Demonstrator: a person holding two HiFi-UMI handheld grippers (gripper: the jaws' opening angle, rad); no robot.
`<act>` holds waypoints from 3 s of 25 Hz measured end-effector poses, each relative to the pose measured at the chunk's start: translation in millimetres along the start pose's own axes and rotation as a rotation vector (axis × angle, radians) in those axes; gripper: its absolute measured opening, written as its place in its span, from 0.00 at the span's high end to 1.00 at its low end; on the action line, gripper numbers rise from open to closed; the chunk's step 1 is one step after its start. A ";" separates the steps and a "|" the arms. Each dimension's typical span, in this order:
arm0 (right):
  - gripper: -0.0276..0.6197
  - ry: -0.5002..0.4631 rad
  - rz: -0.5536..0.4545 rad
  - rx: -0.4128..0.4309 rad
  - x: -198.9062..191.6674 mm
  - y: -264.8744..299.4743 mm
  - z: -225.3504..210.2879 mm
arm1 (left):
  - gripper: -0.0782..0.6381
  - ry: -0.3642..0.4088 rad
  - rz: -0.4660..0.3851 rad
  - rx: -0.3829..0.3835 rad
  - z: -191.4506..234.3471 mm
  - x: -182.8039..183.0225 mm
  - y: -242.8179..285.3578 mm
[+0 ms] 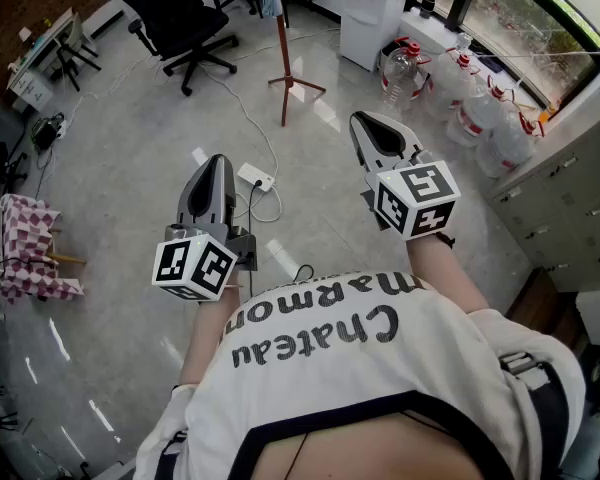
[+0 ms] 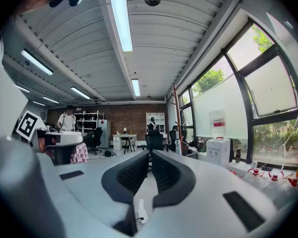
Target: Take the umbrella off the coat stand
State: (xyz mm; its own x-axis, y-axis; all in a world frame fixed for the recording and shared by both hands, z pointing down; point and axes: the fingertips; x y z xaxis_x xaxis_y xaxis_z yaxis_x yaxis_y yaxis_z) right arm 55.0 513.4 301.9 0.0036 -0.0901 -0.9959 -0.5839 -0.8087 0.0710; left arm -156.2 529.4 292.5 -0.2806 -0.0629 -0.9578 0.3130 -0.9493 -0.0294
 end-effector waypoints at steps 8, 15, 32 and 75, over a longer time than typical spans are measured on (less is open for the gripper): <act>0.90 -0.003 0.010 -0.001 -2.1 5.5 12.9 | 0.88 -0.015 0.007 -0.004 13.3 1.5 -8.4; 0.90 -0.052 0.023 0.000 -2.0 21.0 26.7 | 0.88 -0.020 0.017 -0.014 28.3 7.4 -7.4; 0.90 0.113 0.077 0.004 -46.2 61.7 42.7 | 0.88 -0.039 0.046 -0.051 73.7 -9.5 -0.8; 0.90 0.123 -0.010 0.168 -8.3 182.5 -246.5 | 0.88 -0.021 -0.035 -0.025 -18.6 -22.1 299.9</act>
State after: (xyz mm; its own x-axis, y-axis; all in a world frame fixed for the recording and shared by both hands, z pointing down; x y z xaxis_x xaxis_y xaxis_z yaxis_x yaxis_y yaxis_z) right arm 148.5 223.3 336.8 0.1035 -0.1608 -0.9816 -0.7104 -0.7027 0.0402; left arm -39.2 251.8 299.5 -0.3108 -0.0370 -0.9497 0.3257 -0.9429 -0.0699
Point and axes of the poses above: the fingertips, and each gripper's own axes: y forward along the fingers, z to its left, x out of its top, and after that the axes turned 14 degrees about x, right-handed
